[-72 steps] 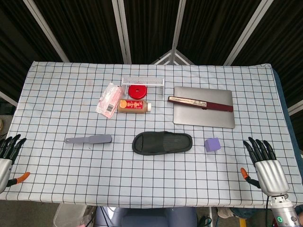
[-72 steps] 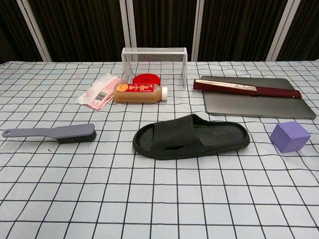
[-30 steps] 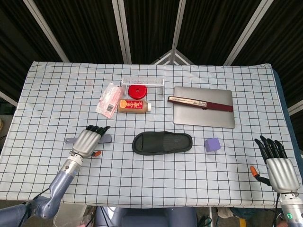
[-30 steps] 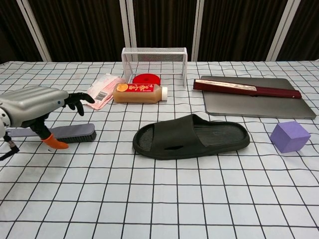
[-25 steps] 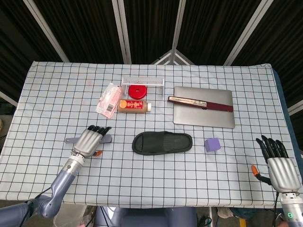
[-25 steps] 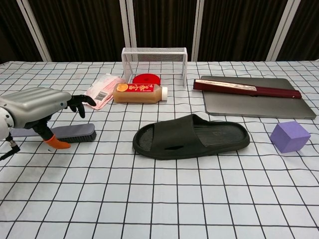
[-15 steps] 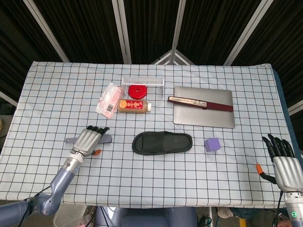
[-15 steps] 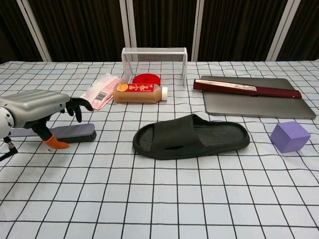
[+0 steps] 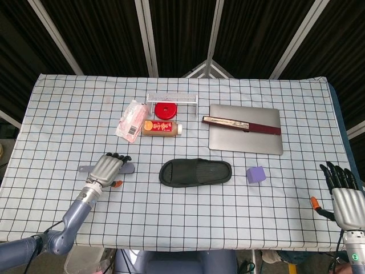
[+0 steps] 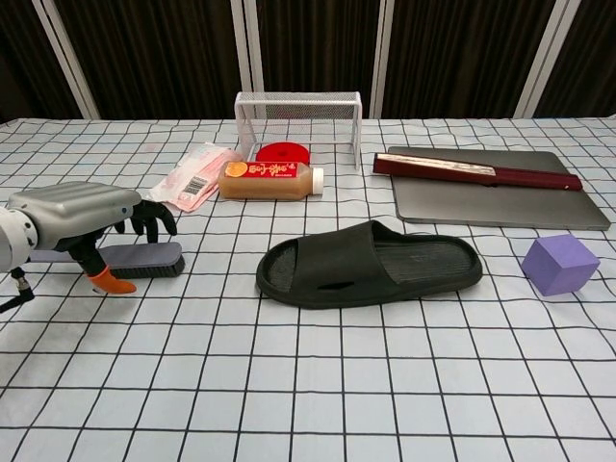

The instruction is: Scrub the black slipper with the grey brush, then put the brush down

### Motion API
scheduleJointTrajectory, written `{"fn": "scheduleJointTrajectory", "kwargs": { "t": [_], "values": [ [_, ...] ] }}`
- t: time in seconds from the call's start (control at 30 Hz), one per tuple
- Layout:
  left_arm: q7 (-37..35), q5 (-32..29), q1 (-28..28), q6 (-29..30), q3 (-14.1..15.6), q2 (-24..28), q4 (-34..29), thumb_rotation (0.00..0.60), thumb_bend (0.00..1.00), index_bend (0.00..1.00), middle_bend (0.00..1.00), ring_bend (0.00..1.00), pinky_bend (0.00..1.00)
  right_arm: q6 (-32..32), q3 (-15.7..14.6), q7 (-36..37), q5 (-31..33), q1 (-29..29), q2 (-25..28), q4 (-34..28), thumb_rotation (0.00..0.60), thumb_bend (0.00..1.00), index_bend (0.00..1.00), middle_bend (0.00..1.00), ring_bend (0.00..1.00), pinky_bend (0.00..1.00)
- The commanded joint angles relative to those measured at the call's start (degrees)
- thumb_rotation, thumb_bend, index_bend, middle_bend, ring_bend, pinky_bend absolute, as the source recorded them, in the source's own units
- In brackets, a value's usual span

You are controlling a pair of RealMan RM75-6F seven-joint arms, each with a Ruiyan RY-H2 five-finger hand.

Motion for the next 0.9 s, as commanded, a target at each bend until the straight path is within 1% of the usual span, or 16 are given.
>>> {"fn": "scheduleJointTrajectory", "kwargs": {
  "t": [0.03,0.23,0.5,0.77,0.9],
  "values": [
    [0.06,-0.64,-0.45,-0.20,0.30,0.06,-0.05,0.600,0.34,0.27,0.37,0.30,0.32,-0.01,0.00,-0.06,0.09,-0.05,0.05,-0.18,0.524,0.41,0.00,0.00,0.00,0.00],
    [0.67,-1.42,-0.97,0.74,0.99,0.10,-0.46,0.600,0.34,0.33,0.42,0.34,0.38,-0.91,0.06,-0.35,0.50,0.32,-0.01,-0.20,0.524,0.41,0.00,0.00,0.00,0.00],
    [0.89,-2.14,-1.43,1.59,1.84,1.26,-2.31,0.600,0.35,0.35,0.45,0.36,0.40,-1.73,0.04,-0.69,0.84,0.65,-0.20,-0.40,0.524,0.41,0.00,0.00,0.00,0.00],
    [0.66,-3.18,-1.95,1.77,2.56,2.07,-2.90,0.600,0.40,0.38,0.48,0.39,0.43,-1.66,-0.14,-1.47,0.71,0.58,-0.17,-0.86,0.524,0.41,0.00,0.00,0.00,0.00],
    [0.24,-3.21,-2.30,1.56,2.86,2.50,-3.13,0.600,0.45,0.41,0.51,0.42,0.47,-1.92,-0.21,-1.81,0.74,0.69,-0.28,-0.91,0.523,0.41,0.00,0.00,0.00,0.00]
  ]
}}
